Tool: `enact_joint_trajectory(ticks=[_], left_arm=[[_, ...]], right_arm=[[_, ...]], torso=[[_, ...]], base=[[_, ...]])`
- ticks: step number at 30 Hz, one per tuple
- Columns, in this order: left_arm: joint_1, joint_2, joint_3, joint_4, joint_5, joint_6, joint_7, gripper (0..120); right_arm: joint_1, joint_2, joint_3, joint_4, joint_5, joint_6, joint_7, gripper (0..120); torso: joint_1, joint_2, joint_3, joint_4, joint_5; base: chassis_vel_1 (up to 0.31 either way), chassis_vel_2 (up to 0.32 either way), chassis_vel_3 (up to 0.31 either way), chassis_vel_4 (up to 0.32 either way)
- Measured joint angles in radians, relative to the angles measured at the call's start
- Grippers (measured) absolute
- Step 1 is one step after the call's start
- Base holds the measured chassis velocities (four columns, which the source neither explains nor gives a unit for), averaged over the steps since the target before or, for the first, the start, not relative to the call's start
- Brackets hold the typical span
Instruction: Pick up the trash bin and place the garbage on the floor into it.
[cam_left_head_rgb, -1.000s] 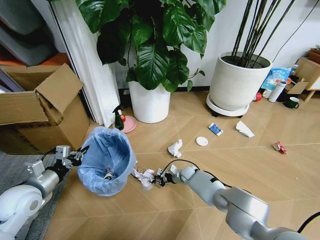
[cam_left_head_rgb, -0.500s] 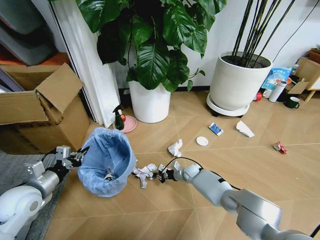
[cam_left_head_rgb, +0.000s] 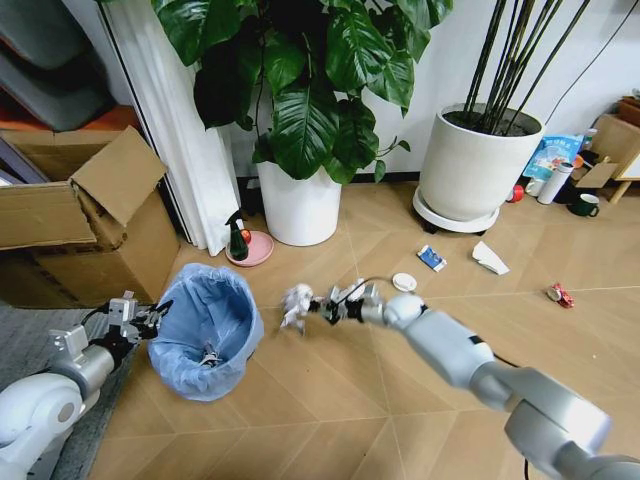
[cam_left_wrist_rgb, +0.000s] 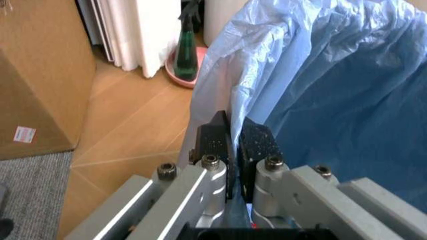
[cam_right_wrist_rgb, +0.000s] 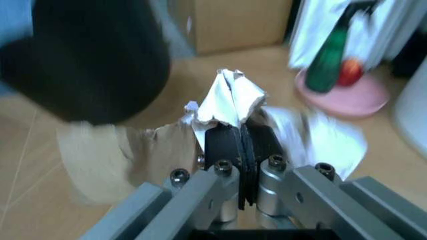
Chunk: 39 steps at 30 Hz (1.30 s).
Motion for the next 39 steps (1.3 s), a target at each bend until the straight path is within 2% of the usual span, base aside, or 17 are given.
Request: enact_joint_trajectory(ticks=[4, 7, 8, 11, 18, 23, 31, 35, 39], left_arm=[[0.004, 0.002, 0.005, 0.006, 0.007, 0.001, 0.000, 0], [0.005, 0.003, 0.018, 0.012, 0.015, 0.002, 0.000, 0], [0.005, 0.003, 0.018, 0.012, 0.015, 0.002, 0.000, 0], [-0.001, 0.011, 0.056, 0.019, 0.016, 0.005, 0.004, 0], [-0.014, 0.031, 0.126, 0.037, 0.013, 0.008, 0.021, 0], [-0.049, 0.042, 0.167, 0.055, 0.001, 0.008, 0.027, 0], [-0.175, 0.058, 0.276, 0.095, -0.051, 0.011, 0.032, 0], [-0.206, 0.065, 0.300, 0.105, -0.066, 0.012, 0.033, 0], [-0.288, 0.079, 0.365, 0.118, -0.108, 0.019, 0.038, 0]], right_arm=[[0.007, -0.061, 0.027, 0.091, 0.024, -0.007, -0.004, 0], [0.010, -0.159, 0.043, 0.197, 0.063, -0.018, -0.005, 0], [0.010, -0.159, 0.043, 0.197, 0.063, -0.018, -0.005, 0], [0.021, -0.238, 0.058, 0.318, 0.124, -0.033, -0.005, 0], [0.085, -0.309, 0.061, 0.492, 0.236, -0.057, -0.004, 0], [0.123, -0.327, 0.051, 0.550, 0.278, -0.063, -0.005, 0], [0.170, -0.332, 0.050, 0.633, 0.361, -0.077, -0.013, 0], [0.181, -0.327, 0.043, 0.642, 0.374, -0.078, -0.016, 0], [0.200, -0.307, 0.018, 0.646, 0.391, -0.078, -0.027, 0]], torso=[[0.000, 0.000, 0.000, 0.0006, 0.0002], [0.000, 0.000, 0.000, -0.0002, -0.0001], [0.000, 0.000, 0.000, -0.0002, -0.0001], [0.000, 0.000, 0.000, -0.0004, -0.0002], [0.000, 0.000, 0.000, 0.0004, -0.0004], [0.000, 0.000, 0.000, 0.0004, -0.0002], [0.000, 0.000, 0.000, 0.0001, -0.0005], [0.000, 0.000, 0.000, 0.0002, -0.0002], [0.000, 0.000, 0.000, 0.0000, -0.0001]], base=[[0.000, 0.000, 0.000, 0.000], [0.000, 0.000, 0.000, 0.000], [0.000, 0.000, 0.000, 0.000], [0.000, 0.000, 0.000, 0.000], [0.000, 0.000, 0.000, 0.000], [0.000, 0.000, 0.000, 0.000], [0.000, 0.000, 0.000, 0.000], [0.000, 0.000, 0.000, 0.000], [0.000, 0.000, 0.000, 0.000]])
